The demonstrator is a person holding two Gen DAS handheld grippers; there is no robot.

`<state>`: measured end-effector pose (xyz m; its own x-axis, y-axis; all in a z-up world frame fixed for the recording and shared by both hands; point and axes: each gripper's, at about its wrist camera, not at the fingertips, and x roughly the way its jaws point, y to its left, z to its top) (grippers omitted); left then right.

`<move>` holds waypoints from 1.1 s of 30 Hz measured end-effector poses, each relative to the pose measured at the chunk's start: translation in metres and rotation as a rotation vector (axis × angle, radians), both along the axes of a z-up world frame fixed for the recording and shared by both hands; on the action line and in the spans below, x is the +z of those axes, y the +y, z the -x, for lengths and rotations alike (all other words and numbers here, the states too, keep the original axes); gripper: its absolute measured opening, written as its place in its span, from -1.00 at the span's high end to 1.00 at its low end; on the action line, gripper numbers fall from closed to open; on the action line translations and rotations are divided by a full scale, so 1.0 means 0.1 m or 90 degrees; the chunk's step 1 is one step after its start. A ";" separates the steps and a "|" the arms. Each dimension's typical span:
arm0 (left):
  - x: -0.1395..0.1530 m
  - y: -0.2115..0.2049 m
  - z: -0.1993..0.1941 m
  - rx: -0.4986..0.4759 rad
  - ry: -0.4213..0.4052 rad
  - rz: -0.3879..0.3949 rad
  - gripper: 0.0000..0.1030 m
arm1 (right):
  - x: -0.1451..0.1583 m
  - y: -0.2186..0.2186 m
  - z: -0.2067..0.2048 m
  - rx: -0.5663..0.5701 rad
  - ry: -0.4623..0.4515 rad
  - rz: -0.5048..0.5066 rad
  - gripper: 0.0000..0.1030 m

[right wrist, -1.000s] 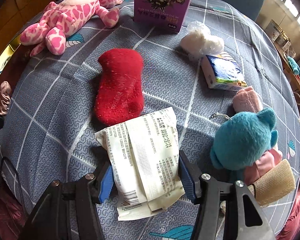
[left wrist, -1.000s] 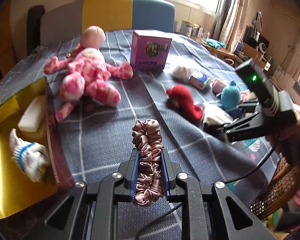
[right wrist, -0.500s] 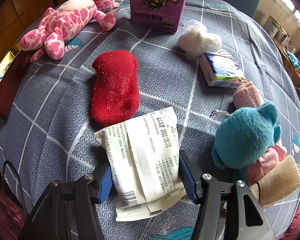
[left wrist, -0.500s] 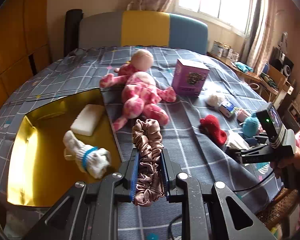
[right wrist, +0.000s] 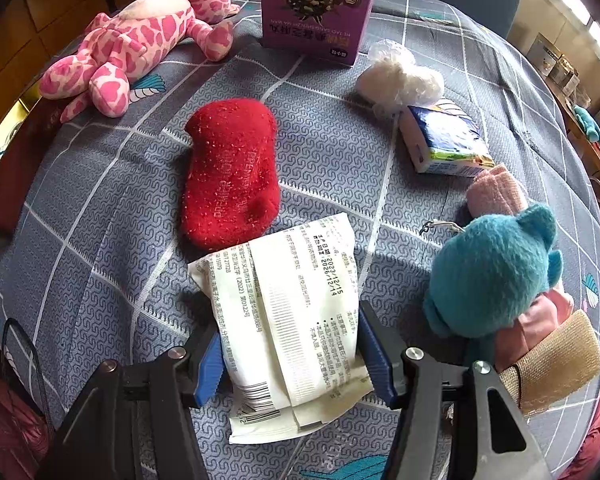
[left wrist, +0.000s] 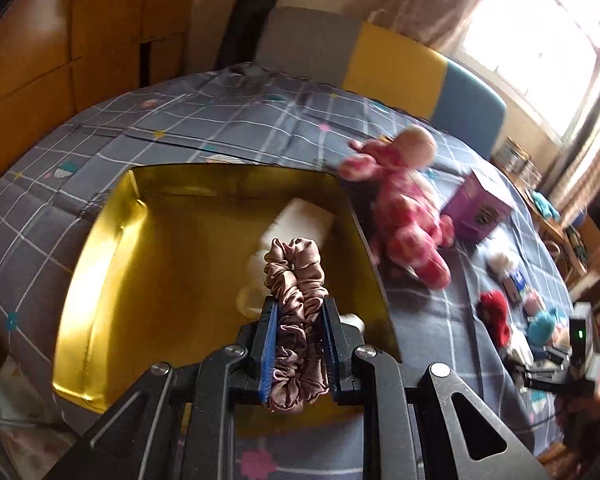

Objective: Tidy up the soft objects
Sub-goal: 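Carry the scrunchie into the gold box and open the left gripper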

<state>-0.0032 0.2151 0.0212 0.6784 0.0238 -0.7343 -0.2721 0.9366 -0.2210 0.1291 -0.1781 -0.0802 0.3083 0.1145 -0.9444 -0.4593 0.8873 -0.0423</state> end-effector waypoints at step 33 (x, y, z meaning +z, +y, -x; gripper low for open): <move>-0.28 0.61 -0.95 0.066 0.070 -0.059 -0.09 | -0.01 0.12 0.07 0.010 -0.015 0.014 -0.17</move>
<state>0.0915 0.2761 -0.0066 0.5845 0.1602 -0.7954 -0.3855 0.9174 -0.0985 0.1220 -0.1662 -0.0808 0.3289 0.0986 -0.9392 -0.4718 0.8787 -0.0730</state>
